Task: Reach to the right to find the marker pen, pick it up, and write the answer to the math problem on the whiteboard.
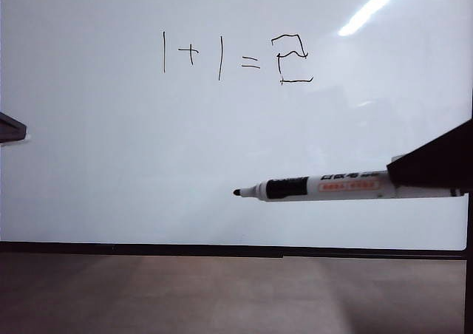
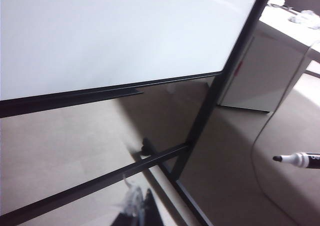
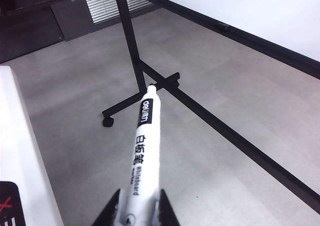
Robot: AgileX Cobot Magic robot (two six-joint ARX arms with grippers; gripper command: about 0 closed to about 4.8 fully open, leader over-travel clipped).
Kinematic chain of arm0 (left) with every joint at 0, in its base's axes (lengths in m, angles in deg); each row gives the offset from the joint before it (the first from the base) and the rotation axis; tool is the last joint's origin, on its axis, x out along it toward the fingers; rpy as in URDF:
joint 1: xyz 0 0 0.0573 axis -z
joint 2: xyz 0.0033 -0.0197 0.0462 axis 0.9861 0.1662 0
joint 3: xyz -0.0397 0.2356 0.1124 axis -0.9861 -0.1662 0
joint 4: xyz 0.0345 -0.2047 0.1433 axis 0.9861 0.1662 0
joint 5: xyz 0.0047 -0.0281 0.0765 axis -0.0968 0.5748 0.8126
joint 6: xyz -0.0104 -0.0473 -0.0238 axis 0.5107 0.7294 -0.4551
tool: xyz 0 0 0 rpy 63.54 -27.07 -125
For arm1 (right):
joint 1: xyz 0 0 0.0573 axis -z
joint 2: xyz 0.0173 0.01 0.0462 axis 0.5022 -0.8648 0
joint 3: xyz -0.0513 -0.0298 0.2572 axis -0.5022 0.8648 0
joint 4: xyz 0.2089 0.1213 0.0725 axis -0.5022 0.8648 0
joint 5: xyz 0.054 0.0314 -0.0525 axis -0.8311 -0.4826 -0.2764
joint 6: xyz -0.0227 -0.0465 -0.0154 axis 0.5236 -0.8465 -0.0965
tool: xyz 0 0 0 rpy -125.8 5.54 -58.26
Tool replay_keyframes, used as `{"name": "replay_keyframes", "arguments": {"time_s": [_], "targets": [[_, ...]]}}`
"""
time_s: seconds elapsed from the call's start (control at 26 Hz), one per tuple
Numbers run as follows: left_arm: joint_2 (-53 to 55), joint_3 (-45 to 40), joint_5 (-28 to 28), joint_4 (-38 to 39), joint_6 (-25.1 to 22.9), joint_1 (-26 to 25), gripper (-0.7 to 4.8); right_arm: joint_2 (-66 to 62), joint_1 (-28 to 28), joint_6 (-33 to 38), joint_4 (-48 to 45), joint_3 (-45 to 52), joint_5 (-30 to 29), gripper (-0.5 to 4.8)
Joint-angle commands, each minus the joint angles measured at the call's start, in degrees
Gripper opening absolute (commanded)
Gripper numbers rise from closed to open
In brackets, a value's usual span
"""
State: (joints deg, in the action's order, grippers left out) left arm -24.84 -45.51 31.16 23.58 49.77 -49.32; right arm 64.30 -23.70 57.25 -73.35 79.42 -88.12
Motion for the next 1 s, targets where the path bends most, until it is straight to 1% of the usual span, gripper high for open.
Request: {"name": "replay_keyframes", "arguments": {"time_s": [0.04,0.23,0.31,0.35,0.46,0.54,0.58,0.65,0.77,0.81,0.84,0.92,1.0], "targets": [[0.0,-0.1,-0.7,0.6,0.4,0.0,-0.05,2.5,0.1,0.3,0.1,-0.2,0.3,-0.05],[0.0,0.0,-0.7,0.6,0.4,-0.2,-0.05,5.2,0.1,0.3,0.0,-0.2,0.3,-0.04],[-0.1,0.0,-0.9,0.6,0.4,-2.1,-0.05,5.6,0.1,0.3,0.1,-0.2,0.3,-0.04],[-0.1,0.0,-1.1,0.6,0.4,-4.2,-0.05,5.6,0.1,0.3,-0.1,-0.2,0.3,-0.05],[-0.1,0.0,-1.5,0.6,0.4,-13.9,-0.05,6.4,0.4,0.3,0.1,-0.2,0.3,-0.05],[-0.1,0.0,-1.4,0.6,0.4,-20.1,-0.05,7.9,2.7,0.3,0.0,-0.2,-0.3,-0.04],[-0.1,0.0,-1.3,0.6,0.4,-23.2,-0.05,8.5,5.0,0.3,0.1,-0.2,-1.0,-0.05],[-0.1,0.0,-1.4,0.6,0.4,-28.3,-0.05,10.1,13.2,0.3,0.1,-0.2,-2.8,-0.05],[-0.1,-0.1,-1.3,0.6,0.4,-33.8,-0.05,12.6,30.5,0.3,-1.0,-0.2,-3.6,-0.04],[-0.1,-0.1,-1.1,0.6,0.4,-34.4,-0.05,12.6,34.8,0.3,-1.7,-0.2,-2.4,-0.05],[-0.1,0.0,-1.2,0.6,0.4,-34.5,-0.05,12.6,38.4,0.3,-1.7,-0.2,0.3,-0.05],[-0.1,0.0,-1.4,0.6,0.4,-34.6,-0.05,12.6,42.8,0.3,-1.7,-0.2,3.4,-0.05],[-0.1,0.0,-1.4,0.6,0.4,-35.7,-0.05,12.6,46.9,0.3,-1.7,-0.2,3.8,-0.05]]}}
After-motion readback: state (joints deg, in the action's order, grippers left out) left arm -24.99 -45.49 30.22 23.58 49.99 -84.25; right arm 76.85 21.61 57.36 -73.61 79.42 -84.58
